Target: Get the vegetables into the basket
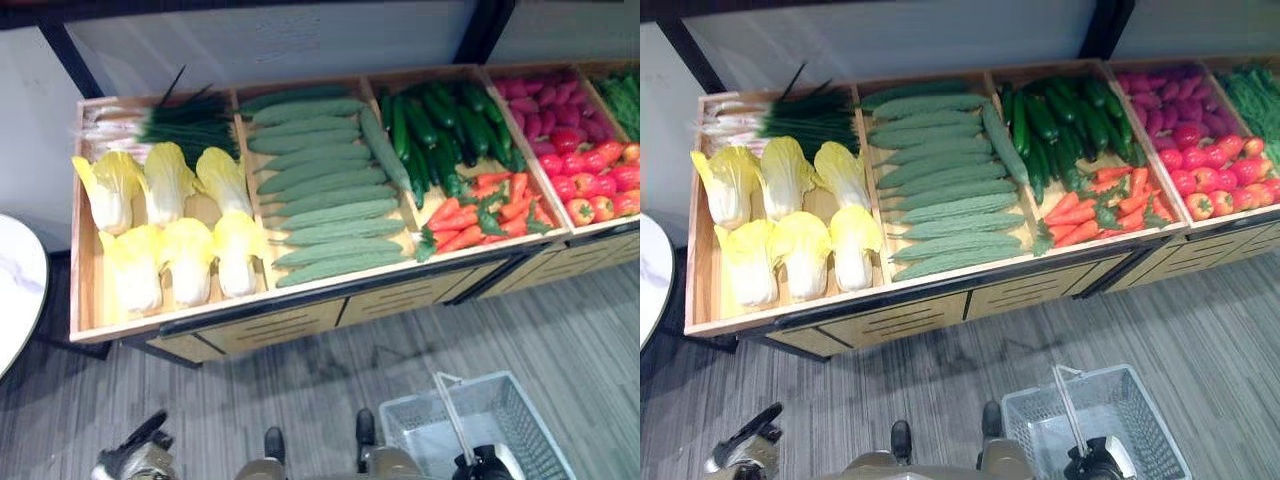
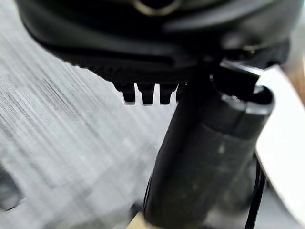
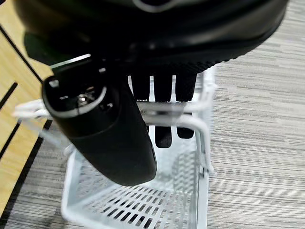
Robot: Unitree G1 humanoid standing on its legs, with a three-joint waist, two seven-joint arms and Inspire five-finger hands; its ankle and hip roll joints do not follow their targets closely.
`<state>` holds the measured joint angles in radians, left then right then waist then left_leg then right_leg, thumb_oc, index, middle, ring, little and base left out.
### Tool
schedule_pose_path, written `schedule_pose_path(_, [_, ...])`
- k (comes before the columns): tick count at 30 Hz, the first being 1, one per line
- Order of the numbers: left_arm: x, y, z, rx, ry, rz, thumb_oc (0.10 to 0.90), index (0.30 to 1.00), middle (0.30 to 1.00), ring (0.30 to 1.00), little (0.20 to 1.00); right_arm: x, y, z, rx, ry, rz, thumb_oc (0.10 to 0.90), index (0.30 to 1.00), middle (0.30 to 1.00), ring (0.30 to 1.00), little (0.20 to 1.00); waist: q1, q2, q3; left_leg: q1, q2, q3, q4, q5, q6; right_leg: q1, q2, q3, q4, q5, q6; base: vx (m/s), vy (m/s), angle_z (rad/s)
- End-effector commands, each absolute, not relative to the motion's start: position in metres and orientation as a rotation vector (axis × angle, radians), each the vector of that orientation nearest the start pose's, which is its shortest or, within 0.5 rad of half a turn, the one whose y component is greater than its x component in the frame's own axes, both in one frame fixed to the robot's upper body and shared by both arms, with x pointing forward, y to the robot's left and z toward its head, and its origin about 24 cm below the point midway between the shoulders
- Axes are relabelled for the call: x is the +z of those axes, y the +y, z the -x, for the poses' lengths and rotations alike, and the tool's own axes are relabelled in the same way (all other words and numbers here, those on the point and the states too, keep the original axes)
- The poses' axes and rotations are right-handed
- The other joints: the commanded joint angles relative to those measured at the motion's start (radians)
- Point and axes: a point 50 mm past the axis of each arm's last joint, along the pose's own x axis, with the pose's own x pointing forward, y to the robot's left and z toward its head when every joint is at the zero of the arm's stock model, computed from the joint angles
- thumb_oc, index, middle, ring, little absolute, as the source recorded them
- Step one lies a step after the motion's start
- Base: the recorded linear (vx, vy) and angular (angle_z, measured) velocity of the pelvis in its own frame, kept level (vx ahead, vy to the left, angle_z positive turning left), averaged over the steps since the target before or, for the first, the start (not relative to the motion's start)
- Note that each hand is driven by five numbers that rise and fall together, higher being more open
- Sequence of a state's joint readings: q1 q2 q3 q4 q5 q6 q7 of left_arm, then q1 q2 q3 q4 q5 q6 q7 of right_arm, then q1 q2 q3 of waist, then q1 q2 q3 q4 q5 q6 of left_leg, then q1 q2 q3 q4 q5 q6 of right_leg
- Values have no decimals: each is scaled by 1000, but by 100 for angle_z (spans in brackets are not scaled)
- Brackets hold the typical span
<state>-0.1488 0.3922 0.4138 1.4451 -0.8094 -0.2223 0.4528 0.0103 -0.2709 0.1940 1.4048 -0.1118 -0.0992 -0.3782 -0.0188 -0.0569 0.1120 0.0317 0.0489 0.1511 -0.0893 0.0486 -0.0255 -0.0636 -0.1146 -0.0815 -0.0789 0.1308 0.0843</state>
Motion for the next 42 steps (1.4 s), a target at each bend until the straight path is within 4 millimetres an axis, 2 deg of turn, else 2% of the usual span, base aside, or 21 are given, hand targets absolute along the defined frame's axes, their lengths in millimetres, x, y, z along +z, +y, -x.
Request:
schedule_pose_path(1, [-79, 396, -70, 1705, 680, 286, 900, 1000, 1000, 1000, 1000, -149, -282, -67, -233, 1171, 781, 400, 300, 300, 300, 300, 11, 0, 16, -16, 17, -34, 2, -20, -45, -12, -72, 21, 61, -5, 91, 4, -39, -4])
schedule_pose_path(3, [-64, 412, -72, 1720, 638, 199, 900, 1000, 1000, 1000, 1000, -149, -283, -66, -227, 1167, 789, 400, 300, 300, 300, 300, 12, 4, 12, -16, 19, -37, 2, -16, -49, -6, -69, 14, 54, -3, 91, 0, 0, 0])
schedule_pose_path(4, [-64, 412, -72, 1721, 638, 197, 900, 1000, 1000, 1000, 1000, -149, -282, -66, -226, 1167, 788, 400, 300, 300, 300, 300, 11, 3, 12, -16, 20, -38, 2, -16, -50, -6, -69, 14, 54, -3, 91, 0, 0, 0])
schedule_pose_path(5, [-50, 423, -78, 1731, 571, 150, 900, 1000, 1000, 1000, 1000, -148, -283, -65, -228, 1165, 792, 400, 300, 300, 300, 300, 14, 6, 11, -18, 21, -40, 2, -14, -52, -5, -68, 10, 53, -1, 91, 0, 0, 0])
schedule_pose_path(6, [-49, 424, -79, 1729, 570, 132, 900, 1000, 1000, 1000, 1000, -148, -283, -65, -226, 1163, 791, 400, 300, 300, 300, 300, 14, 7, 11, -19, 21, -42, 2, -12, -53, -4, -67, 9, 51, 0, 91, -49, -41, 3])
schedule_pose_path(7, [-30, 436, -92, 1723, 470, 61, 900, 1000, 1000, 1000, 1000, -148, -284, -62, -226, 1169, 797, 400, 300, 300, 300, 300, 18, 10, 9, -25, 22, -47, 2, -6, -57, -1, -67, 2, 44, 4, 93, -35, -30, 2])
schedule_pose_path(8, [-30, 436, -92, 1723, 470, 58, 900, 1000, 1000, 1000, 1000, -149, -284, -62, -227, 1169, 796, 400, 300, 300, 300, 300, 18, 9, 9, -25, 22, -48, 2, -6, -57, -1, -67, 1, 42, 5, 93, -51, -48, 3])
schedule_pose_path(9, [-8, 444, -110, 1677, 369, -50, 900, 1000, 1000, 1000, 1000, -149, -284, -61, -235, 1167, 791, 400, 300, 300, 300, 300, 20, 10, 8, -30, 24, -52, 2, -2, -60, 1, -67, -5, 36, 9, 96, -35, -31, 6])
schedule_pose_path(12, [24, 446, -140, 1600, 192, -187, 900, 1000, 1000, 1000, 1000, -149, -285, -56, -253, 1180, 779, 400, 300, 300, 300, 300, 24, 9, 4, -35, 26, -57, 2, 0, -63, 4, -67, -15, 27, 14, 98, -28, -29, 13])
schedule_pose_path(13, [24, 445, -140, 1601, 193, -190, 900, 1000, 1000, 1000, 1000, -149, -285, -56, -253, 1181, 779, 400, 300, 300, 300, 300, 24, 9, 3, -35, 25, -57, 2, 0, -63, 5, -68, -15, 27, 14, 98, -15, -20, 13])
schedule_pose_path(14, [36, 443, -151, 1568, 112, -208, 900, 1000, 1000, 1000, 1000, -149, -285, -54, -259, 1184, 773, 400, 300, 300, 300, 300, 25, 8, 3, -36, 26, -58, 2, 1, -63, 6, -68, -18, 23, 15, 99, -11, -16, 4])
schedule_pose_path(17, [67, 426, -176, 1495, -90, -267, 900, 1000, 1000, 1000, 1000, -149, -289, -48, -275, 1205, 768, 400, 300, 300, 300, 300, 25, 2, -4, -40, 26, -62, 2, 0, -64, 11, -70, -23, 16, 18, 100, -2, -10, 0])
schedule_pose_path(18, [84, 418, -187, 1453, -181, -292, 900, 1000, 1000, 1000, 1000, -148, -291, -47, -278, 1210, 769, 400, 300, 300, 300, 300, 23, 0, -5, -40, 26, -63, 2, 0, -64, 14, -71, -23, 14, 19, 100, 0, 0, 0])
schedule_pose_path(22, [93, 404, -195, 1376, -236, -350, 900, 1000, 1000, 1000, 1000, -146, -295, -49, -266, 1198, 790, 400, 300, 300, 300, 300, 19, -4, -7, -39, 25, -62, 2, -1, -63, 17, -73, -26, 11, 23, 101, 0, 0, 0])
schedule_pose_path(23, [96, 397, -203, 1306, -252, -376, 900, 1000, 1000, 1000, 1000, -145, -297, -51, -262, 1186, 794, 400, 300, 300, 300, 300, 15, -4, -7, -40, 25, -62, 2, -1, -62, 18, -74, -27, 10, 24, 102, 0, 0, 0])
schedule_pose_path(26, [90, 391, -212, 1219, -224, -365, 900, 1000, 1000, 1000, 1000, -143, -299, -58, -246, 1166, 810, 400, 300, 300, 300, 300, 10, -3, -5, -38, 23, -58, 2, -1, -61, 16, -76, -21, 10, 26, 101, -9, 9, 2])
schedule_pose_path(27, [86, 383, -221, 1115, -214, -342, 900, 1000, 1000, 1000, 1000, -141, -300, -65, -235, 1144, 821, 400, 300, 300, 300, 300, 5, -2, -2, -38, 22, -54, 2, 1, -61, 16, -77, -17, 8, 28, 101, -14, 31, -3])
schedule_pose_path(31, [102, 329, -256, 778, -328, -415, 900, 1000, 1000, 1000, 1000, -140, -291, -89, -174, 1062, 833, 400, 300, 300, 300, 300, 0, -11, 27, -58, 18, -55, 2, 6, -55, -12, -84, -9, 25, 30, 101, -56, 35, -5])
schedule_pose_path(35, [109, 316, -263, 714, -365, -407, 900, 1000, 1000, 1000, 1000, -140, -290, -88, -158, 1069, 839, 400, 300, 300, 300, 300, 4, -22, 32, -64, 13, -61, 2, 5, -53, -10, -91, -16, 25, 30, 104, -7, 18, 1])
schedule_pose_path(38, [117, 300, -272, 639, -410, -391, 900, 1000, 1000, 1000, 1000, -140, -286, -96, -142, 1045, 834, 400, 300, 300, 300, 300, 7, -29, 41, -78, 10, -66, 2, 9, -51, -18, -96, -18, 28, 33, 105, -19, 20, 10])
schedule_pose_path(42, [117, 295, -273, 612, -416, -393, 900, 1000, 1000, 1000, 1000, -140, -282, -102, -132, 1023, 835, 400, 300, 300, 300, 300, 10, -31, 49, -87, 8, -66, 2, 11, -49, -29, -97, -15, 31, 35, 104, -18, 22, 6])
